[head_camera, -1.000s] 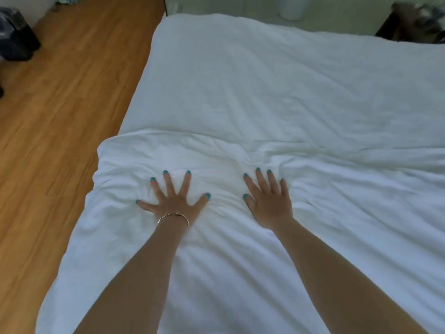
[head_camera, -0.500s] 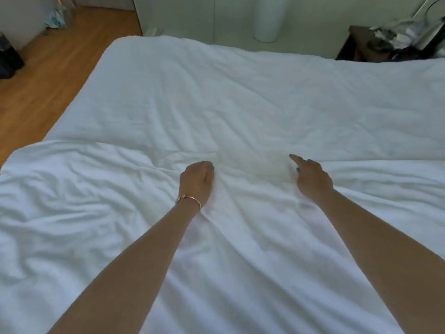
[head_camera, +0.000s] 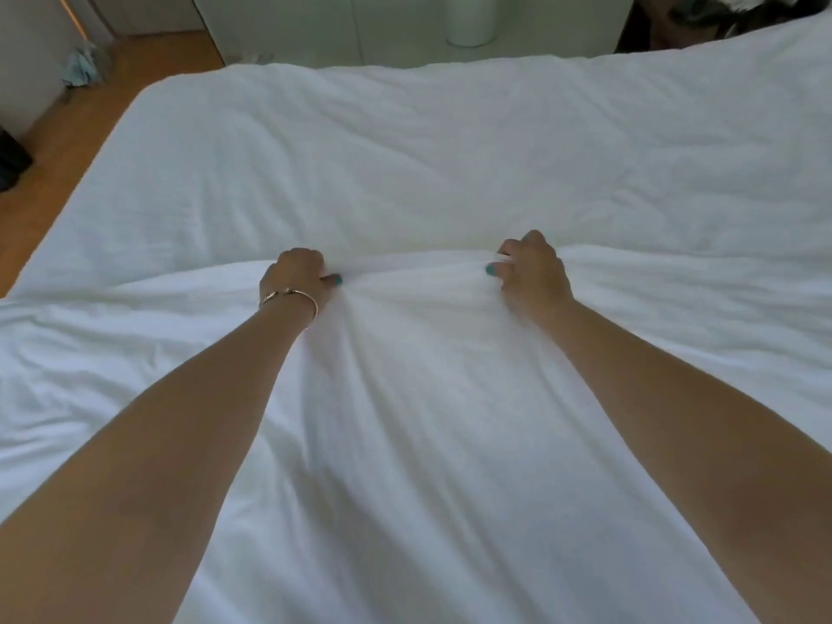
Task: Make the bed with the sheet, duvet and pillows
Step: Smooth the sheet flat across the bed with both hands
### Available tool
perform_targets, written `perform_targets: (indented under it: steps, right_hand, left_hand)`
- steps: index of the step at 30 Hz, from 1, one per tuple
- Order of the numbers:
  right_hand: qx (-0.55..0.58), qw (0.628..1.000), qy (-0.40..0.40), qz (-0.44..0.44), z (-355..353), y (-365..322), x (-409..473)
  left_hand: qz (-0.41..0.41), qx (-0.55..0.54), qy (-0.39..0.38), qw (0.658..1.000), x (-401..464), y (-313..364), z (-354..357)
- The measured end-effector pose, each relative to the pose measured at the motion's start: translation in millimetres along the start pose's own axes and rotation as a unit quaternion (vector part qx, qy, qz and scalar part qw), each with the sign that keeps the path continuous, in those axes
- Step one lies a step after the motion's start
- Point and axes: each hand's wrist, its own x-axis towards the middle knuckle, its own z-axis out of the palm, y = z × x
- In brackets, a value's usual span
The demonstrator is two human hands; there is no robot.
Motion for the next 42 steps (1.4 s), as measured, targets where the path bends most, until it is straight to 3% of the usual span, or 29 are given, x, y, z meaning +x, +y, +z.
perform_targets:
  steps: [3, 6, 7, 9, 12, 16, 19, 21, 26, 30, 32, 34, 37, 39, 42]
  right_hand:
    - [0.062, 0.992, -0.112, -0.023, 15.2, 7.7, -23.0]
    - [-0.05, 0.985, -0.02, -0.164, 35.0, 12.7, -61.5]
    - [-0.108, 0.972, -0.006, -0.21, 42.3, 12.5, -74.5]
    - [-0.193, 0.949, -0.104, -0.228, 55.1, 10.9, -95.3]
    - [-0.251, 0.94, -0.203, -0.115, 72.7, 6.6, -93.8]
    - [-0.217, 0.945, -0.231, 0.08, 88.0, -59.6, -109.7]
    - [-0.186, 0.945, -0.265, 0.045, 107.2, -110.8, -153.6]
    - [-0.173, 0.942, -0.286, 0.0, 125.1, -142.6, -174.0]
    - [-0.185, 0.931, -0.314, 0.018, 186.0, -239.8, -187.1]
    - [-0.206, 0.927, -0.309, -0.053, 233.1, -323.4, -177.9]
    - [-0.195, 0.932, -0.281, -0.118, 254.8, -364.2, -164.6]
    - [-0.183, 0.939, -0.237, -0.166, 276.0, -400.9, -141.9]
    - [-0.18, 0.949, -0.164, -0.201, 303.7, -444.1, -98.8]
    - [-0.174, 0.957, -0.129, -0.193, 317.2, -459.0, -72.9]
    - [-0.15, 0.965, -0.175, -0.126, 332.1, -457.8, -49.4]
  left_hand:
    - [0.013, -0.058, 0.011, 0.998, -24.5, 18.1, 21.9]
    - [0.038, -0.052, 0.135, 0.989, -76.1, 19.8, 51.5]
    - [0.018, -0.041, 0.13, 0.991, -95.6, 13.9, 60.9]
    - [-0.046, 0.011, 0.017, 0.999, -127.5, -0.8, 77.3]
    - [-0.057, 0.059, -0.124, 0.989, -121.4, -15.1, 90.6]
    - [0.037, 0.064, -0.178, 0.981, -105.7, -37.8, 69.6]
    - [0.111, 0.103, -0.165, 0.975, -127.9, -93.0, 53.4]
    - [0.116, 0.126, -0.159, 0.972, -136.7, -141.8, 42.0]
    - [0.002, 0.092, -0.154, 0.984, -120.7, -295.2, 9.2]
    - [-0.107, 0.032, -0.173, 0.979, -96.8, -417.6, -16.8]
    - [-0.13, 0.004, -0.141, 0.981, -79.7, -463.2, -29.5]
    - [-0.141, -0.044, -0.059, 0.987, -52.7, -495.4, -41.0]
    - [-0.114, -0.123, 0.033, 0.985, 14.7, -530.0, -52.7]
    - [-0.062, -0.131, 0.072, 0.987, 59.6, -543.4, -55.2]
    - [-0.019, -0.093, 0.053, 0.994, 104.2, -550.2, -51.5]
